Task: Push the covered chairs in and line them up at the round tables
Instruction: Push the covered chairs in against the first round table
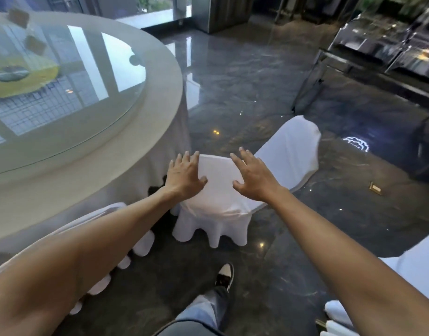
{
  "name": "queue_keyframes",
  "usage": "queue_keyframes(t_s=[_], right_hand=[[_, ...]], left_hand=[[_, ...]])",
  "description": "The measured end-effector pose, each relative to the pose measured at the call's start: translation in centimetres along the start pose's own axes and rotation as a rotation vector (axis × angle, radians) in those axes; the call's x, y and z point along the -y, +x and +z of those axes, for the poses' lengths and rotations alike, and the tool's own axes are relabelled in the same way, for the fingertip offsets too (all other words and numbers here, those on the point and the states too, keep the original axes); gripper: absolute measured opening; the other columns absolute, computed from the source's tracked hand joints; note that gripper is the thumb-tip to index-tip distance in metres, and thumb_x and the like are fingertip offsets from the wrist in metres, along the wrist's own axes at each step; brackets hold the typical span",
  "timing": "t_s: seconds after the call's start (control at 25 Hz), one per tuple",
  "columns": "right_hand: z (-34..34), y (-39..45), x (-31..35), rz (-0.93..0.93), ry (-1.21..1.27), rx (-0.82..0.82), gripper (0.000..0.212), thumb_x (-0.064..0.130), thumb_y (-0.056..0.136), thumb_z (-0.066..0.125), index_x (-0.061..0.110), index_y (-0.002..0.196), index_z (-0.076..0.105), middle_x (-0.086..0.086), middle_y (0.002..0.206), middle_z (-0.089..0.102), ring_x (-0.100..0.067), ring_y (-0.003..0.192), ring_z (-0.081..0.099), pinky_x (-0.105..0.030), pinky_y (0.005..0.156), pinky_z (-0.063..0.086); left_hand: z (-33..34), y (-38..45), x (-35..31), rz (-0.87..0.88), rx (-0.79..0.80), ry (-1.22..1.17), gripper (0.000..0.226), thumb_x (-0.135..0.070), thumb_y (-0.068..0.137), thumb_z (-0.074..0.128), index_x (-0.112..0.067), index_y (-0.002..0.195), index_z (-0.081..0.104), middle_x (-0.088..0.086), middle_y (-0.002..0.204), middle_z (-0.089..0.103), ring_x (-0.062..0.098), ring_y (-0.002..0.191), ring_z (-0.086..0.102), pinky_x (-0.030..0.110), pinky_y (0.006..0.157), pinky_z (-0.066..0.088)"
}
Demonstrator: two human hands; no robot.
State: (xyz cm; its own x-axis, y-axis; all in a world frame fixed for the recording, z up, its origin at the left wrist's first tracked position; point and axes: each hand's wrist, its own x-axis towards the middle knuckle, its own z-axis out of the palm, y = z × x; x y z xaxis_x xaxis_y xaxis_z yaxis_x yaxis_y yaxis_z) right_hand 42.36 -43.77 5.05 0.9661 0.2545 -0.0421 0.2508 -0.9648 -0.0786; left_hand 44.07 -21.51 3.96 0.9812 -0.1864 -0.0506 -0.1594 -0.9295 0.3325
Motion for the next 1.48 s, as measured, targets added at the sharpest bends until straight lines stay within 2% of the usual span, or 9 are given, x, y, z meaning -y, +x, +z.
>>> queue_keyframes(t_s=[0.2, 0.4, 0.52, 0.64, 0.72, 0.84, 1.04, 1.2, 1.48], right_hand=[[-1.0, 5.6, -12.3, 0.005, 0.025, -0.031, 0.081, 0.034, 0.088, 0.06, 0.016, 0.155, 0.018, -0.015, 0.163, 0.009, -0.032, 0.15, 0.01, -0.047, 0.118, 0.022], [-1.4, 9.6, -23.7, 0.002, 0.056, -0.028, 0.078, 0.03, 0.088, 0.061, 0.014, 0.155, 0.022, -0.017, 0.162, 0.012, -0.033, 0.149, 0.014, -0.046, 0.117, 0.023], [-0.9, 11.9, -29.8, -0.022, 0.097, -0.01, 0.069, 0.011, 0.09, 0.055, 0.008, 0.153, 0.026, -0.021, 0.16, 0.016, -0.034, 0.148, 0.018, -0.046, 0.116, 0.028], [-0.2, 13.4, -36.2, -0.054, 0.066, 0.061, 0.072, -0.01, 0.084, 0.045, 0.008, 0.152, 0.028, -0.018, 0.16, 0.018, -0.03, 0.147, 0.019, -0.042, 0.112, 0.035], [0.2, 14.7, -40.5, -0.155, -0.033, 0.182, 0.07, -0.009, 0.082, 0.049, 0.01, 0.148, 0.034, -0.015, 0.158, 0.023, -0.03, 0.144, 0.023, -0.042, 0.104, 0.042], [0.8, 16.5, -45.6, -0.432, -0.185, 0.282, 0.058, 0.004, 0.079, 0.06, 0.013, 0.135, 0.048, -0.011, 0.149, 0.034, -0.029, 0.14, 0.027, -0.042, 0.103, 0.037], [1.7, 18.1, -47.1, -0.64, -0.209, 0.257, 0.052, 0.004, 0.073, 0.057, 0.014, 0.124, 0.052, -0.008, 0.135, 0.043, -0.032, 0.138, 0.026, -0.052, 0.115, 0.019], [2.6, 19.9, -46.2, -0.736, -0.251, 0.284, 0.052, 0.011, 0.073, 0.061, 0.016, 0.125, 0.056, -0.007, 0.128, 0.051, -0.034, 0.137, 0.03, -0.058, 0.115, 0.012], [3.1, 22.8, -43.6, -0.898, -0.21, 0.331, 0.042, 0.021, 0.071, 0.062, 0.026, 0.112, 0.066, 0.005, 0.116, 0.064, -0.022, 0.117, 0.054, -0.046, 0.11, 0.028]], left_hand=[[5.2, 10.3, -9.4, -0.025, -0.015, -0.115, 0.089, -0.046, 0.09, 0.059, -0.013, 0.157, 0.011, 0.022, 0.16, 0.02, 0.037, 0.147, 0.021, 0.047, 0.12, 0.022], [8.3, 17.2, -18.1, -0.025, 0.081, -0.171, 0.094, -0.049, 0.089, 0.061, -0.013, 0.157, 0.007, 0.02, 0.162, 0.016, 0.035, 0.149, 0.017, 0.051, 0.118, 0.025], [10.4, 20.0, -23.1, -0.043, 0.202, -0.235, 0.097, -0.056, 0.084, 0.062, -0.013, 0.156, 0.013, 0.015, 0.161, 0.02, 0.032, 0.149, 0.019, 0.049, 0.116, 0.029], [13.6, 21.9, -28.2, -0.063, 0.311, -0.269, 0.099, -0.074, 0.074, 0.057, -0.02, 0.151, 0.028, 0.007, 0.151, 0.039, 0.031, 0.137, 0.039, 0.048, 0.109, 0.04], [15.7, 22.9, -31.6, -0.131, 0.341, -0.278, 0.102, -0.084, 0.068, 0.052, -0.021, 0.146, 0.034, 0.005, 0.146, 0.044, 0.029, 0.129, 0.046, 0.049, 0.104, 0.043], [18.4, 23.4, -37.0, -0.227, 0.398, -0.294, 0.092, -0.079, 0.071, 0.058, -0.017, 0.137, 0.041, 0.008, 0.134, 0.052, 0.027, 0.113, 0.053, 0.042, 0.094, 0.046], [21.8, 23.1, -40.7, -0.444, 0.354, -0.272, 0.078, -0.036, 0.084, 0.064, -0.015, 0.148, 0.024, 0.013, 0.132, 0.051, 0.036, 0.113, 0.056, 0.043, 0.091, 0.048], [22.5, 23.0, -40.5, -0.498, 0.257, -0.254, 0.054, -0.03, 0.082, 0.063, -0.02, 0.13, 0.042, 0.008, 0.118, 0.06, 0.033, 0.101, 0.06, 0.042, 0.084, 0.05], [22.1, 19.7, -37.4, -0.575, 0.18, -0.258, 0.059, -0.019, 0.081, 0.067, -0.026, 0.136, 0.047, 0.004, 0.119, 0.063, 0.029, 0.103, 0.061, 0.042, 0.09, 0.053]])
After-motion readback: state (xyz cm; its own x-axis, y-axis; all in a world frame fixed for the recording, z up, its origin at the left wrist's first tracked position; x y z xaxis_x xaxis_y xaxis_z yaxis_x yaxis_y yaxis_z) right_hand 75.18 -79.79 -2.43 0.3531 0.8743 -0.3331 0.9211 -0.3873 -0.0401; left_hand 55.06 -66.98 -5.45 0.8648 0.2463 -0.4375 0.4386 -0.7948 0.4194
